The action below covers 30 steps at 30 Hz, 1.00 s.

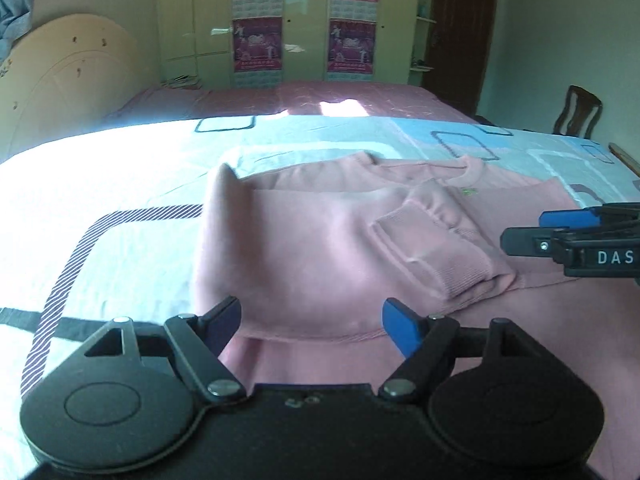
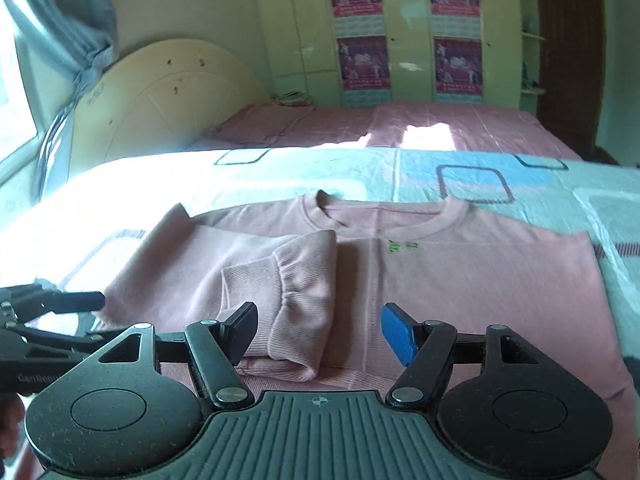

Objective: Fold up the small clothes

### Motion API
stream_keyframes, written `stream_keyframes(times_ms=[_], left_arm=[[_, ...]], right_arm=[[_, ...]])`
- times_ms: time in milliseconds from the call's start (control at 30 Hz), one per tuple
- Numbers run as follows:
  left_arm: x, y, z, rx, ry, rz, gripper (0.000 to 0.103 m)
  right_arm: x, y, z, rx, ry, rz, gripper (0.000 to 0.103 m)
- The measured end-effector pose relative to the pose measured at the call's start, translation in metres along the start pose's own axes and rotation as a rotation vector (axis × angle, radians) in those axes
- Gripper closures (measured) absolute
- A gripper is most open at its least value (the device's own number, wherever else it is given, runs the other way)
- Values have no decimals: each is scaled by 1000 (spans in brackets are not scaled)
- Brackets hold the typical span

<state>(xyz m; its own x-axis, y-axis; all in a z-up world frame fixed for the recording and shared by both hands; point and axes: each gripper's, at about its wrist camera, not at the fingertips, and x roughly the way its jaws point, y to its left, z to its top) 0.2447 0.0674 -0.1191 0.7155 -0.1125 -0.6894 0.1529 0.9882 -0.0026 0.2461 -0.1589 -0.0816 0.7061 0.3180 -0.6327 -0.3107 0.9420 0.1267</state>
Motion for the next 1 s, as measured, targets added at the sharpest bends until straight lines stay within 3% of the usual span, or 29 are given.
stream_keyframes(times_ms=[167,300,433,500,567,600,833,1000], left_arm=[[7,29,-13,-59,36,70,34],[17,29,-15,-37,46,90,40],[26,29,-17,-25,41,99,47],[29,30,-14,-32,28,107,58],[32,32,-11,-37,17,118,64],[33,32,-9,-42,12,126,67],[36,30,-3,-55,-9,148,71],[36,18,-8,-26,7,113,72]], right_arm=[[17,34,-9,-138,29,38,35],[44,48,-17,-255,66,-18,38],[59,39,-20,-253,96,-22,57],[58,35,-16,-213,88,-7,69],[53,27,-10,-148,64,5,89],[47,18,-6,-99,44,7,92],[5,-72,7,316,-51,-40,98],[0,-128,-15,498,22,-119,101]])
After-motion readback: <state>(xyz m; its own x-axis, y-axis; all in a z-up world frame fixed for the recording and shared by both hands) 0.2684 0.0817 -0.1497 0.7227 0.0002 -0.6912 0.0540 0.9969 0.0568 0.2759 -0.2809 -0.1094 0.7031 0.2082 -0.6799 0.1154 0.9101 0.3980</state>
